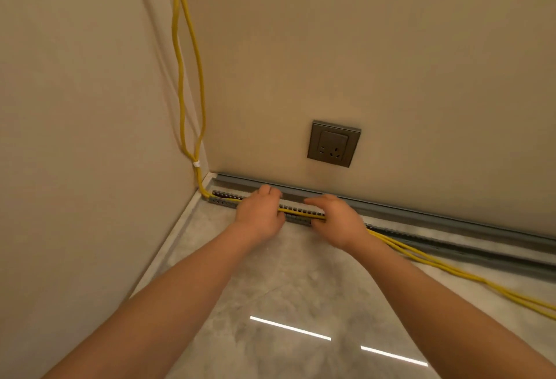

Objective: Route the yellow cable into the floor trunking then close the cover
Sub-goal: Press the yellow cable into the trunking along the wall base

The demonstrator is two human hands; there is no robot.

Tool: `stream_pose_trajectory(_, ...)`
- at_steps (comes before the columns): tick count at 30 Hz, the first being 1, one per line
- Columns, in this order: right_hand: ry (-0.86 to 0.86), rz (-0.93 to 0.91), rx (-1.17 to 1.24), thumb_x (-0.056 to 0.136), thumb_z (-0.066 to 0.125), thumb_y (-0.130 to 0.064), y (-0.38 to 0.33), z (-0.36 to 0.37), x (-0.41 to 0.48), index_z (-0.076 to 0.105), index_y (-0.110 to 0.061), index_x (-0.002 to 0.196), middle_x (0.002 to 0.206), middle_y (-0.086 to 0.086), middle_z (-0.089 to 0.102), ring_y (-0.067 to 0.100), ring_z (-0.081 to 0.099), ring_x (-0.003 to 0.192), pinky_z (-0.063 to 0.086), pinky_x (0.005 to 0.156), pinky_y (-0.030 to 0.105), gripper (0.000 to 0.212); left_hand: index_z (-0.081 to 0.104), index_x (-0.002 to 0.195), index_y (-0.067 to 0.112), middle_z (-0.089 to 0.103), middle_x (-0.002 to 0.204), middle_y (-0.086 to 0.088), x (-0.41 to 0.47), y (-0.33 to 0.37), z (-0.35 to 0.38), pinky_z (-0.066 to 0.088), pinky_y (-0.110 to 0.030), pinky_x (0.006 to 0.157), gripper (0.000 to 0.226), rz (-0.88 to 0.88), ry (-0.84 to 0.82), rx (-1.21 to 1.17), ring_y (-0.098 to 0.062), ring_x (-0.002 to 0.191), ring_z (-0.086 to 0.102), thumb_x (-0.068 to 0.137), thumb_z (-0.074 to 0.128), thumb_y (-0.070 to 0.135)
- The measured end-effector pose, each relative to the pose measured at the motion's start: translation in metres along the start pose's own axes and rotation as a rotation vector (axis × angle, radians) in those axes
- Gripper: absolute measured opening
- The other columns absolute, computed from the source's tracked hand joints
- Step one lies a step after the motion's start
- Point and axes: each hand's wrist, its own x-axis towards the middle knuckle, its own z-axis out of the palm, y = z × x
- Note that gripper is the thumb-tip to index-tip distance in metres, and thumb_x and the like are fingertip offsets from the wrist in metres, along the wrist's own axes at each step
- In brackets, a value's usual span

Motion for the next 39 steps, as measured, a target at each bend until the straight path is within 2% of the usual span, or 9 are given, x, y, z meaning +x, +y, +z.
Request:
stream_pose_trajectory(8, 0.131, 0.208, -0.019, 0.08, 0.057, -0.019, 0.039, -0.023, -0.072, 0.059, -0.03, 0.129, 0.125, 0.003, 0.06, 0.024, 0.052, 0.121, 0.048, 0.095, 0.036, 0.051, 0.05, 0.129, 0.023, 0.05, 0.129, -0.002, -0.01, 0.067, 0.019, 0.048, -0.039, 0.093, 0.043, 0.205, -0.031, -0.051, -0.023, 0.119, 0.052, 0.088, 0.057, 0.032)
stream_pose_trajectory(15, 0.161, 0.309, -0.015, 0.084, 0.057, -0.022, 0.074, -0.03, -0.1, 0.054, -0.03, 0.133, 0.128, -0.001, 0.057, 0.021, 0.045, 0.127, 0.05, 0.093, 0.038, 0.05, 0.045, 0.135, 0.022, 0.048, 0.131, -0.002, -0.021, 0.104, 0.036, 0.047, -0.04, 0.092, 0.049, 0.226, -0.067, -0.037, -0.022, 0.122, 0.049, 0.088, 0.055, 0.031)
stream_pose_trajectory(20, 0.118, 0.281, -0.052, 0.085, 0.057, -0.027, 0.095, -0.033, -0.097, 0.053, -0.029, 0.134, 0.128, -0.003, 0.057, 0.02, 0.045, 0.126, 0.051, 0.09, 0.039, 0.048, 0.039, 0.141, 0.018, 0.044, 0.137, -0.003, -0.024, 0.127, 0.046, 0.046, -0.039, 0.097, 0.057, 0.192, -0.068, 0.019, -0.022, 0.128, 0.044, 0.088, 0.055, 0.033)
stream_pose_trajectory(24, 0.083, 0.221, -0.153, 0.087, 0.055, -0.03, 0.108, -0.033, -0.088, 0.06, -0.028, 0.122, 0.116, -0.001, 0.06, 0.022, 0.051, 0.115, 0.051, 0.076, 0.036, 0.035, 0.035, 0.144, 0.016, 0.041, 0.141, -0.003, -0.027, 0.136, 0.059, 0.041, -0.037, 0.102, 0.063, 0.125, -0.072, 0.076, -0.023, 0.129, 0.043, 0.087, 0.055, 0.034)
stream_pose_trajectory(31, 0.05, -0.005, -0.377, 0.088, 0.052, -0.016, 0.129, -0.032, -0.066, 0.066, -0.017, 0.104, 0.105, 0.005, 0.06, 0.027, 0.054, 0.102, 0.046, 0.069, 0.035, 0.022, 0.03, 0.147, 0.013, 0.032, 0.147, -0.002, -0.033, 0.148, 0.072, 0.043, -0.034, 0.1, 0.068, 0.014, -0.039, 0.108, -0.021, 0.13, 0.043, 0.087, 0.056, 0.032)
stream_pose_trajectory(36, 0.103, -0.017, -0.254, 0.084, 0.051, -0.028, 0.136, -0.043, -0.054, 0.06, -0.019, 0.093, 0.093, 0.005, 0.067, 0.03, 0.062, 0.086, 0.04, 0.062, 0.032, 0.015, 0.026, 0.15, 0.017, 0.033, 0.147, -0.003, -0.033, 0.154, 0.069, 0.043, -0.037, 0.1, 0.072, -0.009, -0.073, 0.173, -0.022, 0.134, 0.038, 0.086, 0.056, 0.035)
stream_pose_trajectory(39, -0.006, 0.115, -0.01, 0.082, 0.051, -0.037, 0.134, -0.044, -0.048, 0.054, -0.024, 0.092, 0.085, 0.001, 0.066, 0.027, 0.062, 0.082, 0.041, 0.063, 0.032, 0.017, 0.033, 0.147, 0.019, 0.039, 0.143, -0.004, -0.027, 0.157, 0.064, 0.045, -0.037, 0.096, 0.067, -0.019, -0.091, 0.214, -0.023, 0.131, 0.041, 0.086, 0.056, 0.038)
